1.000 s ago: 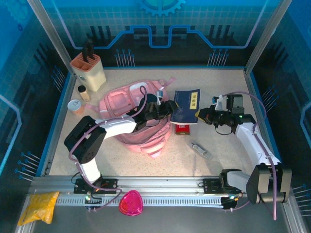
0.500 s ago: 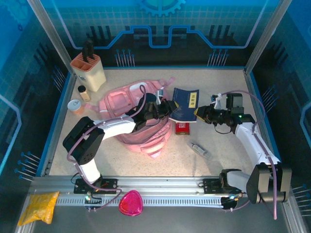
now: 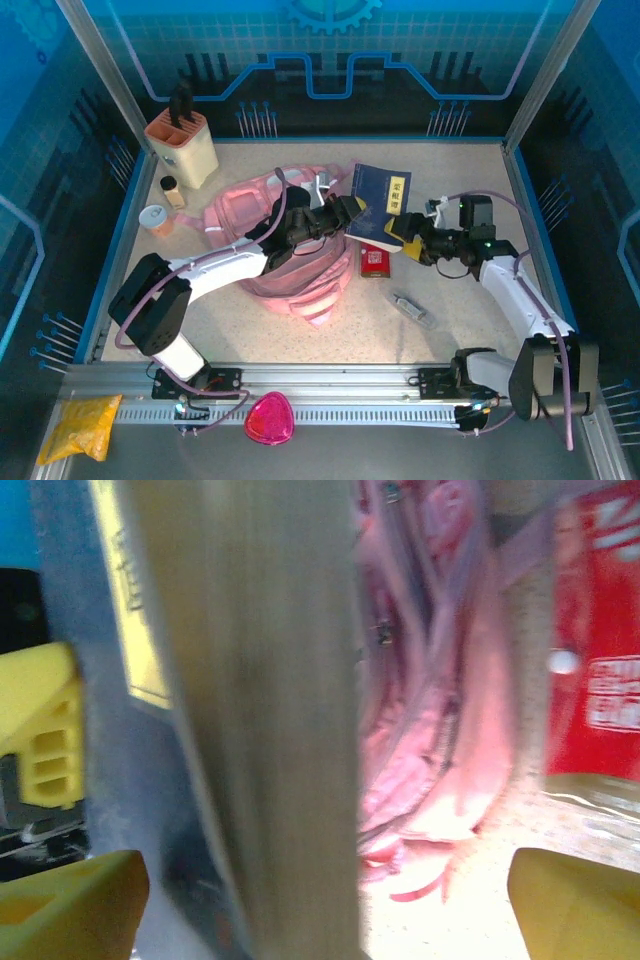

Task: Pack the student bag
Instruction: Pick up the book from the middle-right of the table.

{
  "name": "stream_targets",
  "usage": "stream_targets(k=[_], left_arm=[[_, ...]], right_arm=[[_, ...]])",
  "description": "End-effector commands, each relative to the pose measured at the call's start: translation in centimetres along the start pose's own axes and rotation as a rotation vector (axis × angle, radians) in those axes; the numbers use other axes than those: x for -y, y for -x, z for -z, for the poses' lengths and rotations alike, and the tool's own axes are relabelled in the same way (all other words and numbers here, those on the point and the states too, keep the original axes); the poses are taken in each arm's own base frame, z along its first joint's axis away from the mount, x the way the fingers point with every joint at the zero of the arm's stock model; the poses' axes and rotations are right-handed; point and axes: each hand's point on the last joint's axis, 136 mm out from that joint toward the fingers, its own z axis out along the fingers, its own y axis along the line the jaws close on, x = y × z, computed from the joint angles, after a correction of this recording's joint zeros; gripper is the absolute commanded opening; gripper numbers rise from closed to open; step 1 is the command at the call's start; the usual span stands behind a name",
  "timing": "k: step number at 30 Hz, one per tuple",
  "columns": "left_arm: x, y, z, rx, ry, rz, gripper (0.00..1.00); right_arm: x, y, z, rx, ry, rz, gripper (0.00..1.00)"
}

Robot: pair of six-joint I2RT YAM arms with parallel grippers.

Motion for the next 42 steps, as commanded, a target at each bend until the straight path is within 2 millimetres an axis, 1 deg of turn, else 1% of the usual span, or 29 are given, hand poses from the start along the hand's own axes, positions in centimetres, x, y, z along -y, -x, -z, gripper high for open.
stream_targets(k=[1, 3, 7, 11, 14, 17, 20, 24, 26, 28, 30, 32, 34, 35, 38, 42], left_arm=[[2.8, 0.9, 0.8, 0.043, -0.088, -0.018, 0.0], [2.8, 0.9, 0.9, 0.046, -0.086, -0.023, 0.0], [2.2, 1.0, 1.3, 0.061, -0.054, -0.046, 0.0], [1.1, 1.2, 1.9, 0.079, 0.008, -0.08, 0.0], [0.4, 1.3, 2.3, 0.089, 0.047, -0.113, 0.0], [-0.2, 1.3, 2.5, 0.094, 0.084, -0.132, 0.0], [-0.3, 1.0, 2.6, 0.085, 0.092, -0.154, 0.0], [-1.6, 1.0, 2.8, 0.094, 0.147, -0.169, 0.0], [-2.0, 0.9, 2.8, 0.086, 0.161, -0.173, 0.0], [-2.4, 0.6, 2.9, 0.073, 0.178, -0.187, 0.07], [-3.0, 0.4, 3.3, 0.064, 0.208, -0.205, 0.17], [-3.3, 0.2, 3.9, 0.054, 0.235, -0.24, 0.3], [-4.1, -0.1, 5.0, 0.03, 0.29, -0.296, 0.39], [-4.7, -0.3, 5.6, 0.016, 0.337, -0.326, 0.42], [-6.5, -1.0, 7.8, -0.062, 0.47, -0.45, 0.43], [-8.7, -2.3, 10.6, -0.199, 0.603, -0.596, 0.52]], right_arm=[[-3.4, -0.3, -0.8, -0.024, 0.146, 0.038, 0.95], [-4.4, -0.3, -1.2, -0.03, 0.182, 0.046, 0.96], [-5.2, -0.2, -1.4, -0.036, 0.205, 0.046, 0.95], [-6.3, -0.1, -0.8, -0.024, 0.231, 0.065, 0.87], [-6.6, -0.2, -0.5, -0.016, 0.222, 0.081, 0.77], [-5.8, -0.2, -0.7, -0.018, 0.182, 0.071, 0.64], [-5.3, -0.1, -1.1, -0.017, 0.182, 0.054, 0.47], [-5.2, 0.1, -1.2, -0.017, 0.179, 0.061, 0.26], [-5.1, 0.1, -1.2, -0.016, 0.171, 0.066, 0.19], [-5.0, 0.2, -1.1, -0.012, 0.157, 0.077, 0.13], [-5.1, 0.3, -1.0, -0.01, 0.149, 0.093, 0.07], [-4.9, 0.4, -0.6, -0.006, 0.126, 0.105, 0.04], [-4.5, 0.4, -0.1, 0.003, 0.085, 0.121, 0.02], [-4.2, 0.5, 0.4, 0.012, 0.059, 0.127, 0.02], [-3.4, 0.5, 1.6, 0.035, 0.002, 0.139, 0.04], [-2.0, 0.4, 3.0, 0.053, -0.045, 0.132, 0.07]])
